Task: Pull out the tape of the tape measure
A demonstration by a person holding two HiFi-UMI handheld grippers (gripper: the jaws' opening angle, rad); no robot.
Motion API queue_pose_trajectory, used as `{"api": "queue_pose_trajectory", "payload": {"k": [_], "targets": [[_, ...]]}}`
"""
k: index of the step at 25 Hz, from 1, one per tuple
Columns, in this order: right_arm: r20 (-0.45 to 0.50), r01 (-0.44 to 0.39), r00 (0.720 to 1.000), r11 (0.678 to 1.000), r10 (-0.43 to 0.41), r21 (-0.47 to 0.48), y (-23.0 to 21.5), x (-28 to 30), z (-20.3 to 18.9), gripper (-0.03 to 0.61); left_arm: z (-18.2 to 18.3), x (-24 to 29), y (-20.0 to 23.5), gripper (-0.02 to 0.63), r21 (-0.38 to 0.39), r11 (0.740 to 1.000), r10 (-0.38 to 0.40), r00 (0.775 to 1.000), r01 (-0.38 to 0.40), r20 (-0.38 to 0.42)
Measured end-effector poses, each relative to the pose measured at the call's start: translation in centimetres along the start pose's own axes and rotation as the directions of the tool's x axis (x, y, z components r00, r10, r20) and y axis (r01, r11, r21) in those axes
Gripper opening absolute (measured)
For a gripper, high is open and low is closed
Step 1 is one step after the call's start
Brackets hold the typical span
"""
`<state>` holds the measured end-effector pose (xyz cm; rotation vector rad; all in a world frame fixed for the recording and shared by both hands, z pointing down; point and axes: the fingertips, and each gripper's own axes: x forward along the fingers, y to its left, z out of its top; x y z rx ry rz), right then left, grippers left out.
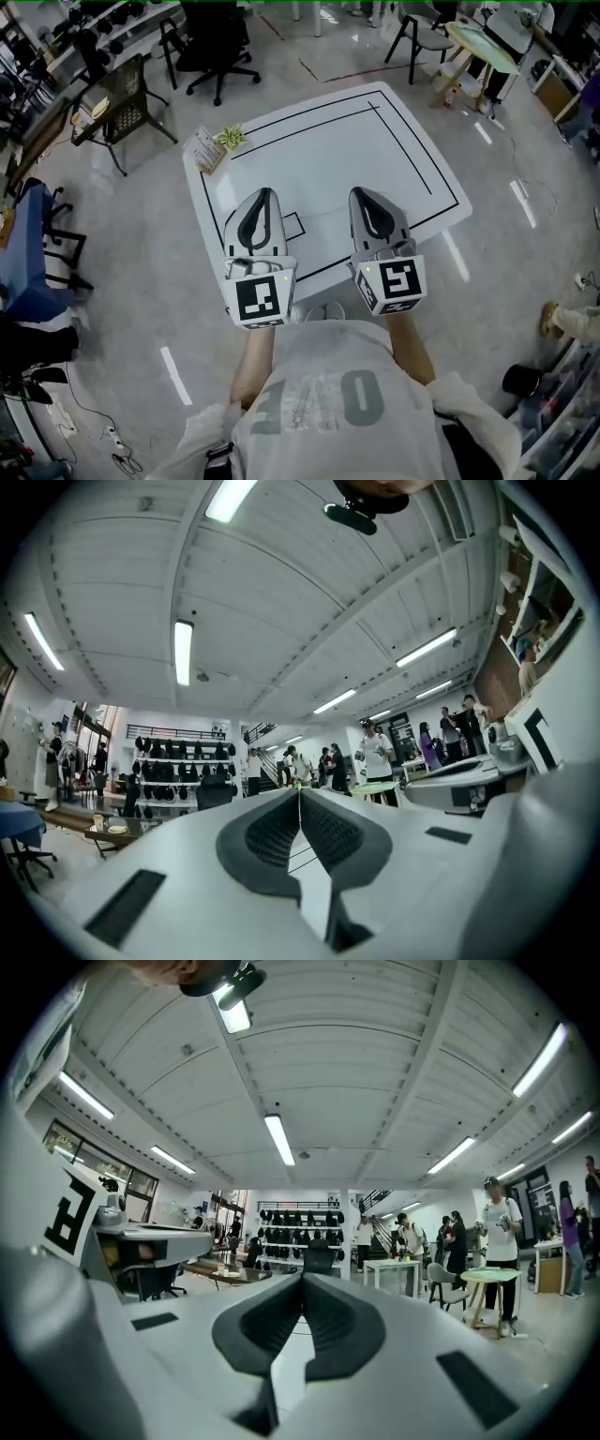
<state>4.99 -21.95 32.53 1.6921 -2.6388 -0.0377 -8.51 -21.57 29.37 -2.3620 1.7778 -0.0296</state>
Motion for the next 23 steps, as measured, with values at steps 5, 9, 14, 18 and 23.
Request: {"api": "queue_pose_trajectory", "payload": {"k": [5, 9, 14, 18, 23], "targets": [[0.001, -0.013, 1.0, 1.0, 0.013, -0.006, 0.7, -0.3, 0.5, 0.031, 0.7, -0.6, 0.1, 0.031, -0.009, 1.0, 0.008, 1.0, -0.008, 0.011], [0.008, -0.019, 1.0, 1.0, 0.019, -0.01, 1.1, -0.5, 0.6, 0.031, 0.4, -1.4, 0.9, 0.031, -0.017, 0.999, 0.033, 0.999, -0.033, 0.004], [0.003, -0.025, 1.0, 1.0, 0.025, -0.01, 1.4, -0.5, 0.4, 0.031, 0.1, -2.0, 1.8, 0.031, -0.022, 0.998, 0.058, 0.998, -0.058, -0.007], [0.003, -0.024, 1.0, 1.0, 0.024, -0.004, 1.4, -0.6, 0.5, 0.031, 0.5, -2.4, 2.1, 0.031, -0.034, 0.998, 0.057, 0.998, -0.056, 0.018], [0.0, -0.016, 1.0, 1.0, 0.016, -0.003, 1.2, -1.0, 0.4, 0.031, 0.8, -2.7, 2.0, 0.031, -0.065, 0.996, 0.061, 0.997, -0.058, 0.045]]}}
